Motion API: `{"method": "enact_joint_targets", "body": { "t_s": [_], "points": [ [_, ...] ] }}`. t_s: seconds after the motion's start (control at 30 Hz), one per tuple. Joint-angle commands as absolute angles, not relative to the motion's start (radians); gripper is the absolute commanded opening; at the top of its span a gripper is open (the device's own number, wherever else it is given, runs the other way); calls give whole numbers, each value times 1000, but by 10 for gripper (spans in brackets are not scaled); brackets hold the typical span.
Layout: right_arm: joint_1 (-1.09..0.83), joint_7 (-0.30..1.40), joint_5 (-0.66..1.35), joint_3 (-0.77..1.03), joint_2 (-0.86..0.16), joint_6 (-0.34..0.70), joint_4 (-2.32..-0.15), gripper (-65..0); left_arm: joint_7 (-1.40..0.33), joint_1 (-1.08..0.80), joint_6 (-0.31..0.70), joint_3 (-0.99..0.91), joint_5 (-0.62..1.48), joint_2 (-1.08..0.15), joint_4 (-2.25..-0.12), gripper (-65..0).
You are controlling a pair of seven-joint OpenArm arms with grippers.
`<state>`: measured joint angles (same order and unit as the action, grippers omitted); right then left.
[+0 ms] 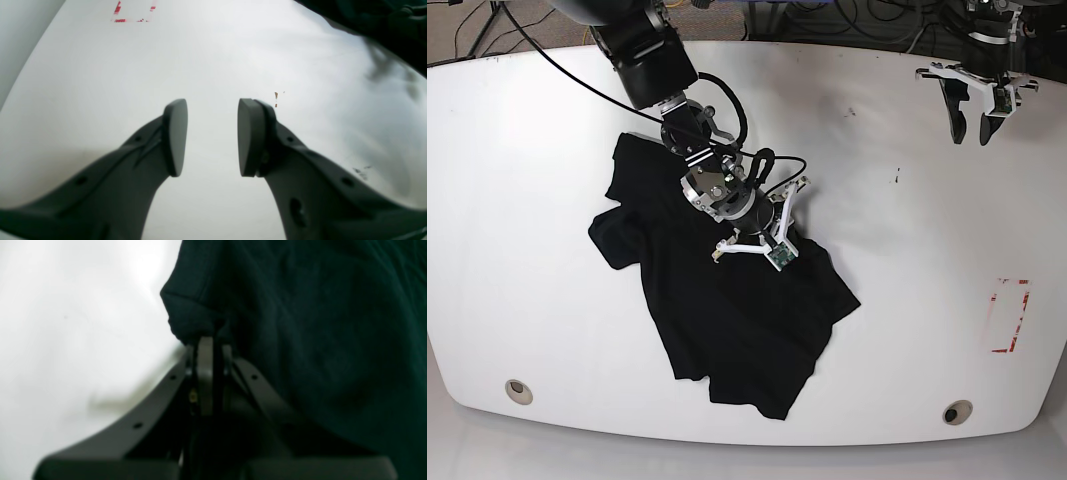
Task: Layout the t-shirt on the table in an organized manner, then fold the t-shirt properly
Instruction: 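Lower the right gripper onto the black t-shirt and pinch its edge, then reach the left gripper to the shirt's other edge and grasp it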
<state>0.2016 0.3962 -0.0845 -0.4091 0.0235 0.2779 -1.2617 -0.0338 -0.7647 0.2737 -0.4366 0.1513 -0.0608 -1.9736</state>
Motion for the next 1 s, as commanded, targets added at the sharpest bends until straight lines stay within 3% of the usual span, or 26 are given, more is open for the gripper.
{"method": "enact_joint_targets", "body": {
  "t_s": [0.0, 0.47, 0.97],
  "points": [
    [205, 369, -84, -384, 31, 272, -1348, -650, -5, -771, 272, -441, 157, -70, -1989, -413],
    [202, 421, -94, -306, 28, 280, -1641, -650, -19, -733, 272, -321, 157, -102, -1971, -413],
    [338, 456, -94, -295, -36, 282, -1825, -650, -478, -321, 272, -24, 163, -113, -1937, -413]
  ]
}}
